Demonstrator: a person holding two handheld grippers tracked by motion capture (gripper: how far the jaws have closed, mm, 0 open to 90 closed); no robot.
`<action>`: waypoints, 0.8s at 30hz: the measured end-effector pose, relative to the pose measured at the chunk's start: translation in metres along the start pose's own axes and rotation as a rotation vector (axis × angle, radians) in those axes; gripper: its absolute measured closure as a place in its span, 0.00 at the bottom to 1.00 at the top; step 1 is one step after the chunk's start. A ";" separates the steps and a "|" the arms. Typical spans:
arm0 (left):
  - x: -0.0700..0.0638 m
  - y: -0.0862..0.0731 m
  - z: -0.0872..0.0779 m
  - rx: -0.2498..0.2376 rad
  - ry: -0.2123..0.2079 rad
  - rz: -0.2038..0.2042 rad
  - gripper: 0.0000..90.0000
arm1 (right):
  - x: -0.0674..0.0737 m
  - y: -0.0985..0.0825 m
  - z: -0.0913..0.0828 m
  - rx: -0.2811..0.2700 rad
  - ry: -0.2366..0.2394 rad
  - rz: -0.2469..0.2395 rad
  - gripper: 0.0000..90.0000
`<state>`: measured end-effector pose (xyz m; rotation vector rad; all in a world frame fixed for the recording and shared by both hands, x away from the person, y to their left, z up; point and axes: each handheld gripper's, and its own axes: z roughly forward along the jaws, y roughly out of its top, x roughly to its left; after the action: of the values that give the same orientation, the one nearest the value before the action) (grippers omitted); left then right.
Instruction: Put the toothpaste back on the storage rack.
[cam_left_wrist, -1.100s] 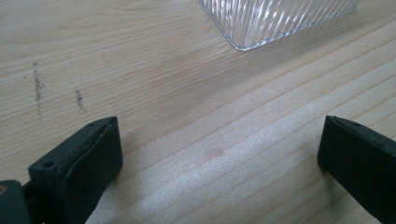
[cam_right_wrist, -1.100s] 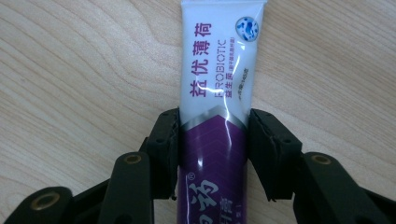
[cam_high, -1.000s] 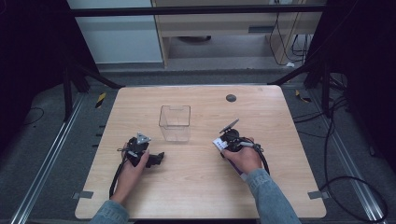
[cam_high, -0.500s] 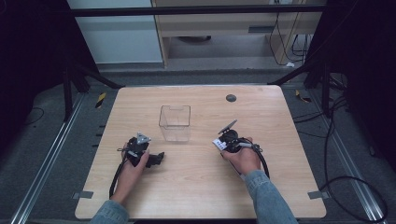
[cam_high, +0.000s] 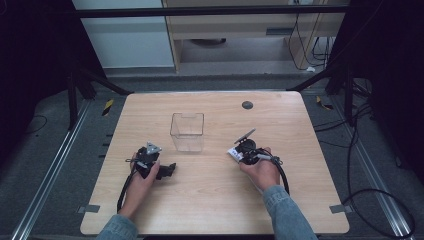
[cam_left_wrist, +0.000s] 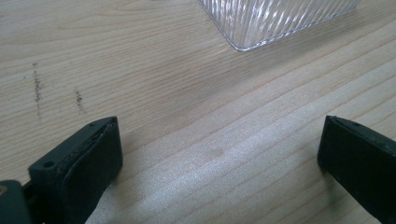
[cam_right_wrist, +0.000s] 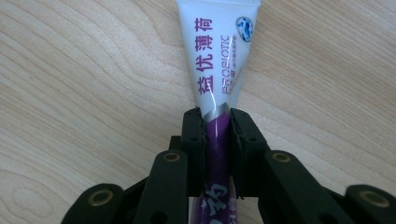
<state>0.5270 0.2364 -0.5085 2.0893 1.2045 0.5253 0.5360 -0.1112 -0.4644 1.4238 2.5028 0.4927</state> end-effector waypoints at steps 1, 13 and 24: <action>0.000 0.000 0.000 0.000 0.000 0.000 0.00 | 0.000 -0.001 -0.001 -0.007 0.002 0.007 0.87; 0.000 0.000 0.000 0.000 0.000 0.000 0.00 | -0.012 0.003 -0.025 -0.137 0.006 0.046 0.88; 0.000 0.000 0.000 0.000 0.000 0.000 0.00 | -0.020 0.012 -0.051 -0.280 0.003 0.069 0.88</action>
<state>0.5269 0.2364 -0.5085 2.0891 1.2048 0.5252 0.5371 -0.1318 -0.4121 1.4022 2.2818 0.8215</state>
